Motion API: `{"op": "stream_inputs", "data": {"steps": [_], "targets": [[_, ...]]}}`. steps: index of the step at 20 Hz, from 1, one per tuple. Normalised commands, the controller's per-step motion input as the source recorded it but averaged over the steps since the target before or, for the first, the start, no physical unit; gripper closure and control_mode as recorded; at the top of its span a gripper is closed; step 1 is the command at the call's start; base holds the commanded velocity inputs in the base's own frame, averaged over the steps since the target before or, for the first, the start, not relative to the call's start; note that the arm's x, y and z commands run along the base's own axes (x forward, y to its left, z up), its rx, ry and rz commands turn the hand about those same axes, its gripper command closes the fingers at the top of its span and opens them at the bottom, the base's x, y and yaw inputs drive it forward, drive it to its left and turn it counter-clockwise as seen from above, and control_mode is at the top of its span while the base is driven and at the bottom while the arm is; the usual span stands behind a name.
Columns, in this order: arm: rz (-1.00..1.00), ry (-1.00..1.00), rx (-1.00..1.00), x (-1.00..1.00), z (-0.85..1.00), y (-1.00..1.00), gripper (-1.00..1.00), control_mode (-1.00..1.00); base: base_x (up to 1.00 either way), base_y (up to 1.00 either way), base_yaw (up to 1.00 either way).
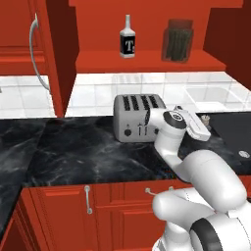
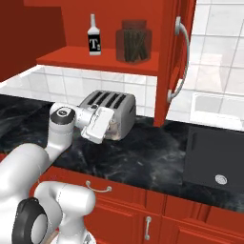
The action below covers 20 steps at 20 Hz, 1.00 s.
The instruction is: Pick the candle and jar from the dining table and place them in the open cabinet. Close the cabinet after placing the objects.
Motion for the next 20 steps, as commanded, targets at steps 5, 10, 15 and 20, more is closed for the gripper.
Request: {"op": "stream_inputs", "data": {"steps": [5, 10, 15, 20], "targets": [[0.0, 0.0, 0.0, 0.0, 0.0, 0.0, 1.0, 1.0, 0.55, 0.21, -0.2], [0.0, 0.0, 0.0, 0.0, 0.0, 0.0, 1.0, 1.0, 0.53, 0.37, -0.17], [0.0, 0.0, 0.0, 0.0, 0.0, 0.0, 1.0, 1.0, 0.47, 0.49, -0.12], [0.0, 0.0, 0.0, 0.0, 0.0, 0.0, 1.0, 1.0, 0.4, 0.29, -0.07]]}}
